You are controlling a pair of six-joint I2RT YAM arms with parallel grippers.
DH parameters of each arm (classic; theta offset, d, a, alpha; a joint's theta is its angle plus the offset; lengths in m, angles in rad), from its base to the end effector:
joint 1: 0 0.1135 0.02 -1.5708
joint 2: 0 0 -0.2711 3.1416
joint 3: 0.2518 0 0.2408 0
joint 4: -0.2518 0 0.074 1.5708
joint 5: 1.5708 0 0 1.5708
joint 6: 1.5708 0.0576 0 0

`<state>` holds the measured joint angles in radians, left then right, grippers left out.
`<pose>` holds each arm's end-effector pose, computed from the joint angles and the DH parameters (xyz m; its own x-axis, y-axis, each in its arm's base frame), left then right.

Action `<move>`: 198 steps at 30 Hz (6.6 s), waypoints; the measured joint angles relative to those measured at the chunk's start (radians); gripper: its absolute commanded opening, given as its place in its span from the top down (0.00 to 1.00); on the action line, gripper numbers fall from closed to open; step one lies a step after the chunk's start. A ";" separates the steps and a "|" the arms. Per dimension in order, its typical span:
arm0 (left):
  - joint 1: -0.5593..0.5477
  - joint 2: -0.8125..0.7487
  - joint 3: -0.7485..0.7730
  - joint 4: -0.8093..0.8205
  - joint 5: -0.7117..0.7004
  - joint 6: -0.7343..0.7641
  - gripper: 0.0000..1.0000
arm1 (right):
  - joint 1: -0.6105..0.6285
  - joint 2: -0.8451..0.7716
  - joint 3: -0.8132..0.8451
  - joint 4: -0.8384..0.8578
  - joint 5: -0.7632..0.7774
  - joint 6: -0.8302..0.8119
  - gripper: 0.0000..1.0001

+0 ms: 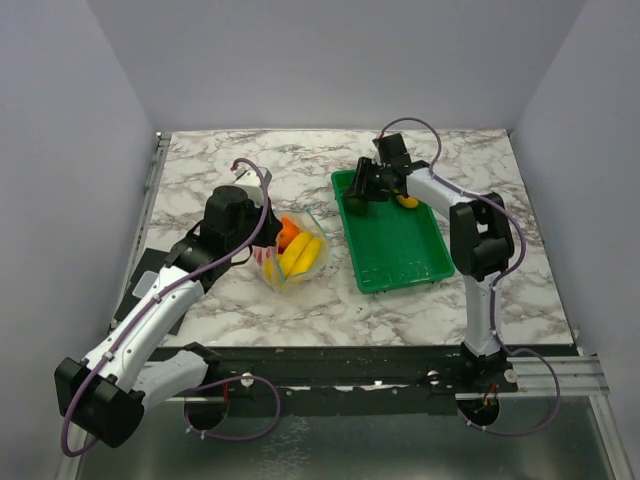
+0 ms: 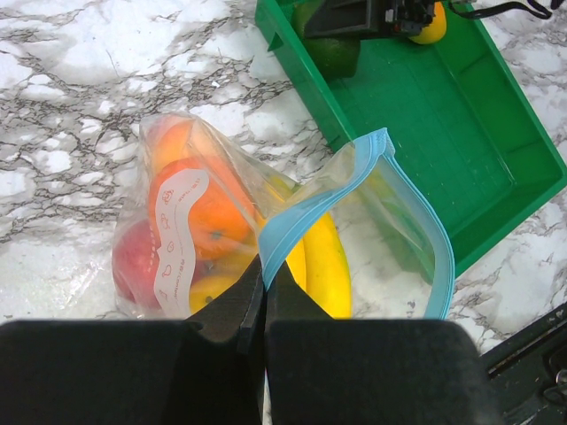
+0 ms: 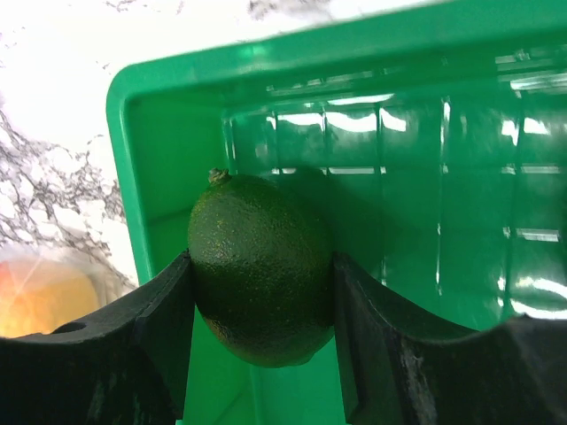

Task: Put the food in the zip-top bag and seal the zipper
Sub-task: Pick up the fake fruit from the bin, then place the fake fruit in the zipper food storage bag, then adjust the zipper food storage bag at the center of the board.

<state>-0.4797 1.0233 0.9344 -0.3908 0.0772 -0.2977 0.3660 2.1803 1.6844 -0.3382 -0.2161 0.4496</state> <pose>0.2047 -0.1115 0.3234 -0.5442 -0.0465 -0.8377 0.3778 0.8779 -0.2942 0.4591 0.1892 0.1811 -0.8333 0.1352 -0.5361 -0.1354 0.8902 0.4350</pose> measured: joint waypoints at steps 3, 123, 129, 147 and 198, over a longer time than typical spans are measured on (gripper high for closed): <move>0.000 0.000 0.000 0.000 0.000 0.000 1.00 | 0.000 -0.061 -0.063 -0.005 0.018 0.006 0.71; 0.001 -0.004 0.000 -0.011 -0.079 -0.001 1.00 | 0.531 -0.634 -0.423 0.227 0.139 0.394 0.22; 0.001 -0.004 0.000 -0.010 -0.079 -0.001 1.00 | 0.532 -0.724 -0.480 0.186 0.201 0.363 0.27; 0.000 -0.004 0.000 -0.010 -0.079 -0.001 1.00 | 0.532 -0.702 -0.607 0.124 0.310 0.354 0.50; -0.010 -0.033 -0.061 -0.183 -0.212 -0.106 1.00 | 0.543 -0.713 -0.498 -0.022 0.497 0.171 0.99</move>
<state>-0.4900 0.9901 0.8738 -0.5739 -0.1345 -0.4038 0.9092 1.4670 1.1862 -0.3603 0.2813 0.6205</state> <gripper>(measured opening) 0.003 0.013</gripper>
